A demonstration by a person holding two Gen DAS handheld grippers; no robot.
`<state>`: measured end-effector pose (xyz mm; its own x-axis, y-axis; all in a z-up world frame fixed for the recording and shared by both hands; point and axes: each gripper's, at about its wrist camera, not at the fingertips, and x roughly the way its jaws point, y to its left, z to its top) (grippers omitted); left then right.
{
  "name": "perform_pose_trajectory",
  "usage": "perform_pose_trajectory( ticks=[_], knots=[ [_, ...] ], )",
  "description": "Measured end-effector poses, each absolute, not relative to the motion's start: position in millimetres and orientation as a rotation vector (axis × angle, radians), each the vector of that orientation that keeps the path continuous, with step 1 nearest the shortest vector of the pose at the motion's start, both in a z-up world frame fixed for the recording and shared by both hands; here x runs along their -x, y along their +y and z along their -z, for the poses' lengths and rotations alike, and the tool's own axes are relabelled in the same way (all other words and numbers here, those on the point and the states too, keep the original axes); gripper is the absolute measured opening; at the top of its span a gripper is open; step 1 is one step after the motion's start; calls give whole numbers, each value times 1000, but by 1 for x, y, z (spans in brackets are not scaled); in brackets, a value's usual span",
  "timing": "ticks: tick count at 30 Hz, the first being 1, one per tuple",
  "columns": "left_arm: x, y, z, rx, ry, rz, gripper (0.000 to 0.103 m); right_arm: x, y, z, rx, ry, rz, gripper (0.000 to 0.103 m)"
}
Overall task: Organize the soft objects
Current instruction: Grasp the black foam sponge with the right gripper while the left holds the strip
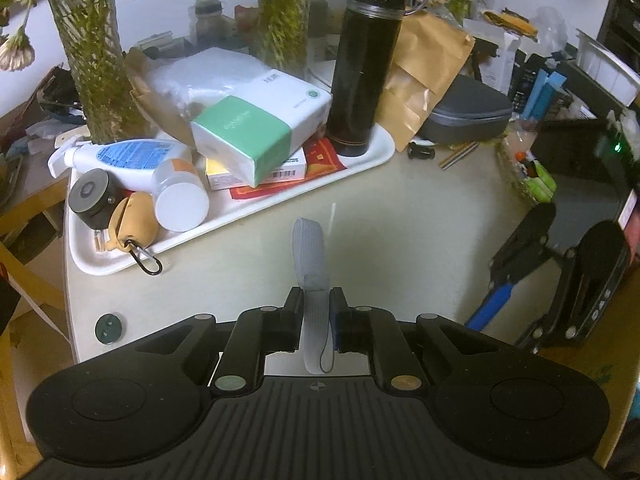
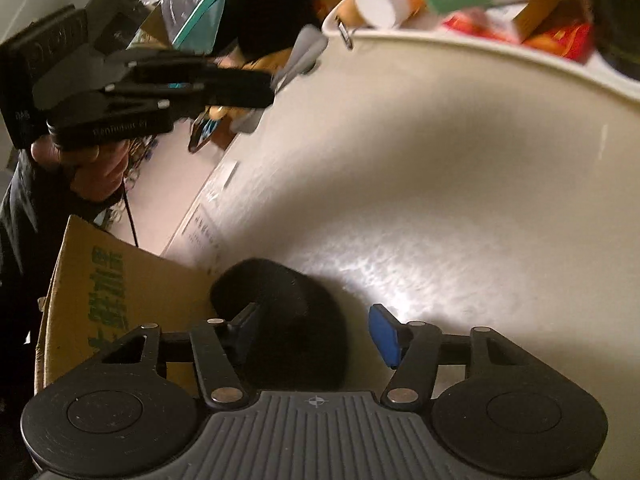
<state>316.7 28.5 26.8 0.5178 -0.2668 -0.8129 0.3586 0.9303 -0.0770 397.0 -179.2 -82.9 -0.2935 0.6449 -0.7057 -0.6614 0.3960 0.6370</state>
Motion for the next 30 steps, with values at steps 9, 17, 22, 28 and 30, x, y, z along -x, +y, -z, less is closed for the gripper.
perform_pose_trajectory(
  ticks=[9, 17, 22, 28, 30],
  knots=[
    [-315, 35, -26, -96, 958, 360, 14, -389, -172, 78, 85, 1322, -1297, 27],
    [-313, 39, -29, -88, 944, 337, 14, -373, -191, 11, 303, 921, -1067, 27],
    [-313, 38, -29, -93, 947, 338, 14, -349, -192, 1, 617, 680, -892, 27],
    [-313, 33, -28, -104, 948, 356, 14, -348, -196, 33, 811, 620, -854, 28],
    [-314, 33, -27, -105, 950, 356, 14, -349, -202, 40, 822, 651, -894, 29]
  ],
)
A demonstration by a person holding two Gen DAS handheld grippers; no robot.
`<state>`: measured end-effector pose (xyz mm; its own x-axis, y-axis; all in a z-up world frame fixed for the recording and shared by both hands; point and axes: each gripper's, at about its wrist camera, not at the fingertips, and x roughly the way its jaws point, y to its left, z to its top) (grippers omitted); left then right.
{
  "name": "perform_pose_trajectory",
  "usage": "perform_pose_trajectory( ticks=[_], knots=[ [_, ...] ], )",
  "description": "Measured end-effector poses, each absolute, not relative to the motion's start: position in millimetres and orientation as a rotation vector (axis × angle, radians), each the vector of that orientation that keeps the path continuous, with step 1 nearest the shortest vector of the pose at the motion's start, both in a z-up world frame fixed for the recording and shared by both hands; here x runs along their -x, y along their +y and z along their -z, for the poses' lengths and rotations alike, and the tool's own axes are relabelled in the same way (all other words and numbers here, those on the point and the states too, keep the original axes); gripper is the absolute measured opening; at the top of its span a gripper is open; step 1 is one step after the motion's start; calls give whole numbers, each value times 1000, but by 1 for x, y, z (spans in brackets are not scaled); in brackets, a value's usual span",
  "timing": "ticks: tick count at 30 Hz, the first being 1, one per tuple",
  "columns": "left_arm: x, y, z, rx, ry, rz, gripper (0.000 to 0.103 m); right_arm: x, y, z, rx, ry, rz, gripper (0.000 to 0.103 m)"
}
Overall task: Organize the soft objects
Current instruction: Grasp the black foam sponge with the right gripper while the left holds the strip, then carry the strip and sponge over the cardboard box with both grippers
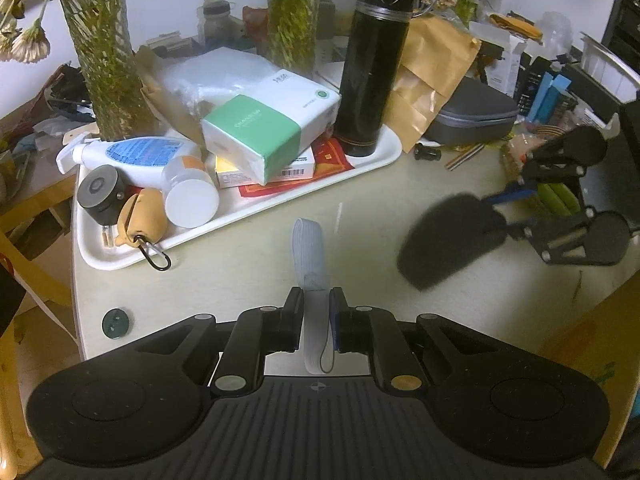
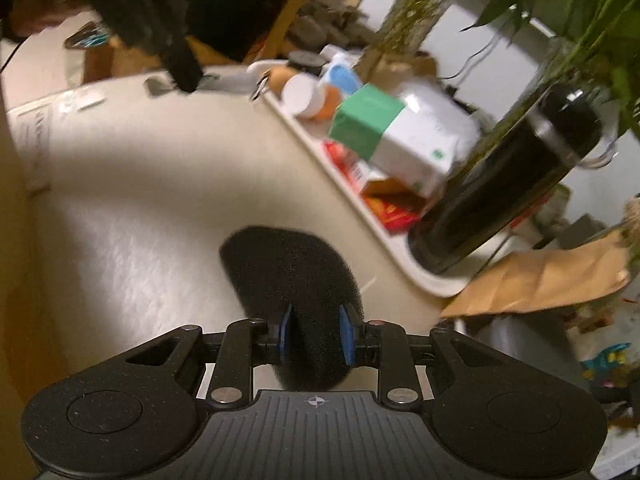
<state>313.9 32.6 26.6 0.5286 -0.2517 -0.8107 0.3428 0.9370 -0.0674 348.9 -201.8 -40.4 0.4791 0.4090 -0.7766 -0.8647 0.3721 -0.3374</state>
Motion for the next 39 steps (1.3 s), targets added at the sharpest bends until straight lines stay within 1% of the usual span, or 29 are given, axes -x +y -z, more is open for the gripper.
perform_pose_trajectory(
  ticks=[2, 3, 5, 7, 8, 9, 10, 17, 22, 23, 24, 27, 30, 39],
  knots=[
    [-314, 32, -26, -103, 952, 357, 14, -345, -206, 47, 839, 701, -940, 29],
    [-315, 33, -26, -104, 951, 359, 14, -343, -207, 47, 836, 696, -948, 29],
    [-315, 31, -26, -104, 951, 361, 14, -343, -212, 42, 768, 720, -961, 29],
    [-315, 30, -27, -105, 950, 367, 14, -345, -217, 35, 691, 715, -964, 40],
    [-316, 29, -27, -105, 949, 369, 14, -347, -219, 32, 666, 707, -955, 52],
    [-316, 28, -27, -106, 950, 371, 14, -348, -219, 31, 644, 703, -950, 57],
    [-316, 26, -26, -108, 951, 374, 14, -351, -219, 30, 621, 704, -950, 58],
    [-315, 21, -25, -126, 954, 394, 14, -377, -214, 44, 462, 830, -961, 60],
    [-316, 23, -23, -126, 957, 392, 14, -384, -210, 46, 384, 853, -963, 61],
    [-316, 23, -23, -125, 957, 391, 14, -384, -209, 46, 378, 855, -968, 58],
    [-316, 23, -24, -125, 955, 391, 14, -384, -208, 47, 377, 857, -971, 54],
    [-315, 23, -27, -119, 947, 390, 14, -381, -203, 45, 396, 859, -992, 47],
    [-314, 24, -29, -112, 937, 383, 14, -375, -203, 37, 409, 839, -1005, 45],
    [-305, 25, -45, -95, 897, 361, 14, -359, -221, -3, 398, 732, -939, 43]
  ],
)
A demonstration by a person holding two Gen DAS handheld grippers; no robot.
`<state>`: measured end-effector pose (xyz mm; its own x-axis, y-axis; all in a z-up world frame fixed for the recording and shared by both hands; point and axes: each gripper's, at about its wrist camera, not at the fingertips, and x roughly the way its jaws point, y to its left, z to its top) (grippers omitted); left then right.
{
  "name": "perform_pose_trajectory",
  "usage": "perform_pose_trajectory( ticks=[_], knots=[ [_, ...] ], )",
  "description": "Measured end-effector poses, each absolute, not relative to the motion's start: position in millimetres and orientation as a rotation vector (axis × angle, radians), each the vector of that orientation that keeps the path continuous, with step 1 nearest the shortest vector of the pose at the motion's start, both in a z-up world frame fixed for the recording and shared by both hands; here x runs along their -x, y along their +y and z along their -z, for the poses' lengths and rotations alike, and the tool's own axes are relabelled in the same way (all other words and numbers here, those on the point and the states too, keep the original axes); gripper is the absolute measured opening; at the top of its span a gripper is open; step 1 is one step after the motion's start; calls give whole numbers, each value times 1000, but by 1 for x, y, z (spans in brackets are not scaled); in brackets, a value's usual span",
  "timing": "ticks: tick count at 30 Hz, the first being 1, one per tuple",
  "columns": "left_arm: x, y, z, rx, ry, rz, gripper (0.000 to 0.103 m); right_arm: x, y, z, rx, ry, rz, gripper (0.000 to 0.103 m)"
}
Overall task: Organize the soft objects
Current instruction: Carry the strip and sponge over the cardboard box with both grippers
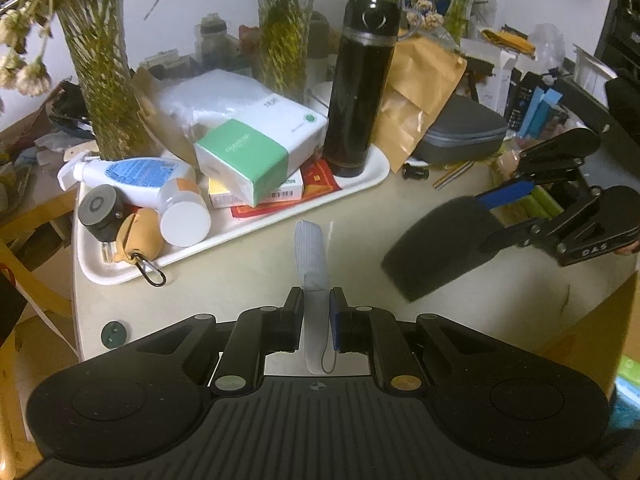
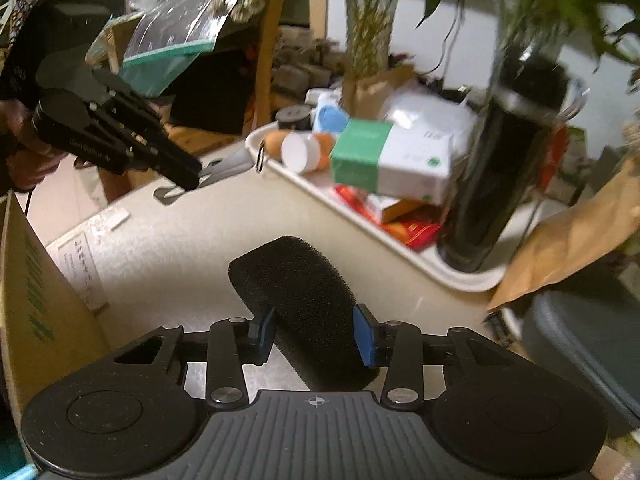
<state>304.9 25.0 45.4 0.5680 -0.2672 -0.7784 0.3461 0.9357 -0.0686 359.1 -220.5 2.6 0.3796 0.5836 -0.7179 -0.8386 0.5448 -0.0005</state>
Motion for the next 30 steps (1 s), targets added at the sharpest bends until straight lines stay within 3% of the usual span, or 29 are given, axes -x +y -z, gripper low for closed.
perform_pose_trajectory(
  ticks=[19, 30],
  knots=[
    [-233, -2, -136, -133, 790, 280, 14, -269, -261, -122, 200, 595, -739, 43],
    [-175, -19, -178, -136, 761, 231, 14, -195, -276, -155, 153, 586, -665, 44]
  ],
)
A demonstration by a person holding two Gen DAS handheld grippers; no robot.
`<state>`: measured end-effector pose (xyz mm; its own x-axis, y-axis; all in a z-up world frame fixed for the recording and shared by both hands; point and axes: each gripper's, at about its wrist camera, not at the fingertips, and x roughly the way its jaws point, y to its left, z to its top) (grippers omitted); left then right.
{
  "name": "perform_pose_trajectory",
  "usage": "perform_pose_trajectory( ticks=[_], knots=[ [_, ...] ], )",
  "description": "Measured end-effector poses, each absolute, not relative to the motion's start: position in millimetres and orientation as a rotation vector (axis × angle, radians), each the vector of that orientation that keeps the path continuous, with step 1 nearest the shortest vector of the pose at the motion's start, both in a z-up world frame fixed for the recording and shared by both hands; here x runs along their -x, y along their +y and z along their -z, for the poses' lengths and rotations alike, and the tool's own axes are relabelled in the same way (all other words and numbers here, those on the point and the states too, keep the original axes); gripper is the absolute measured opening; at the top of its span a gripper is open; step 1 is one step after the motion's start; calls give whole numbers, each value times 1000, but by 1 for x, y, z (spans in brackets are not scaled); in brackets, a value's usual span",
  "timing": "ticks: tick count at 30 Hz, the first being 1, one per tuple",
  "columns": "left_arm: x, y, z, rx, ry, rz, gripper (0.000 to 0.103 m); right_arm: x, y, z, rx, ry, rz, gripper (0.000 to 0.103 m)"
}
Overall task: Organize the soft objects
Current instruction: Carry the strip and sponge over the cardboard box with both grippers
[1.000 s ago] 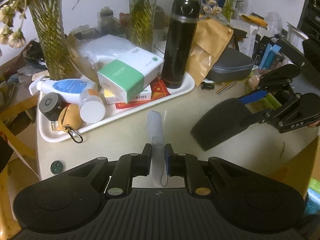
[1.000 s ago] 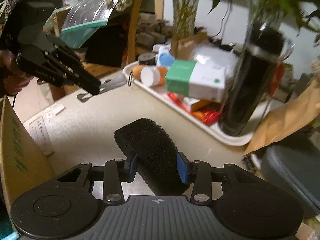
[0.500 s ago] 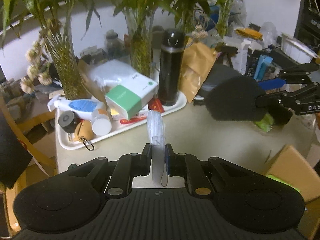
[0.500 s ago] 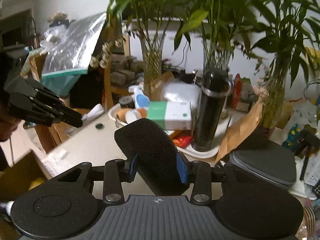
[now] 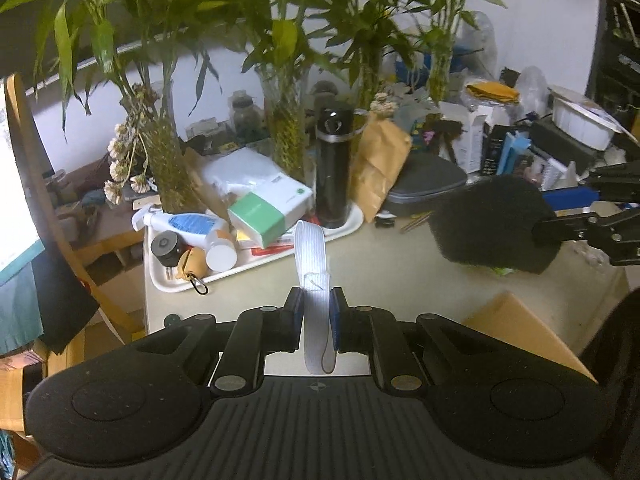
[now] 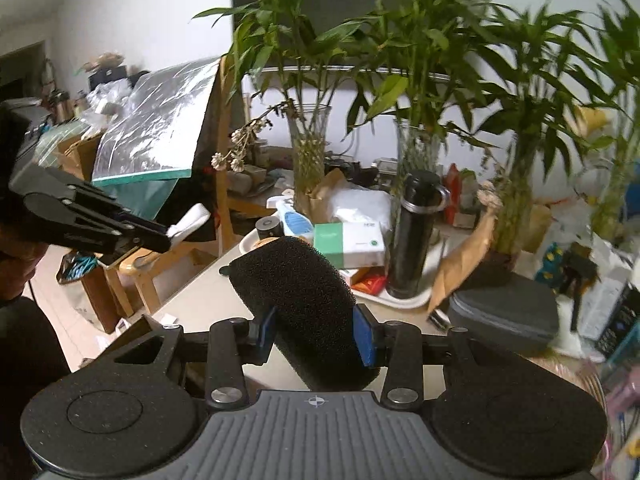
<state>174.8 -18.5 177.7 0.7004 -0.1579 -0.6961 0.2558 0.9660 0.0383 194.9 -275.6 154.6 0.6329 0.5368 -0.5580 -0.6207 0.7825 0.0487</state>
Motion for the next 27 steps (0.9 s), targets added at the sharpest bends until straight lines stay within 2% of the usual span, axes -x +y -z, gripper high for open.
perform_pose_trajectory(
  ticks=[14, 27],
  knots=[
    [-125, -27, -188, -97, 763, 267, 14, -133, -297, -159, 117, 574, -591, 44],
    [-114, -38, -157, -122, 868, 310, 14, -109, -305, -152, 87, 596, -580, 44]
  ],
)
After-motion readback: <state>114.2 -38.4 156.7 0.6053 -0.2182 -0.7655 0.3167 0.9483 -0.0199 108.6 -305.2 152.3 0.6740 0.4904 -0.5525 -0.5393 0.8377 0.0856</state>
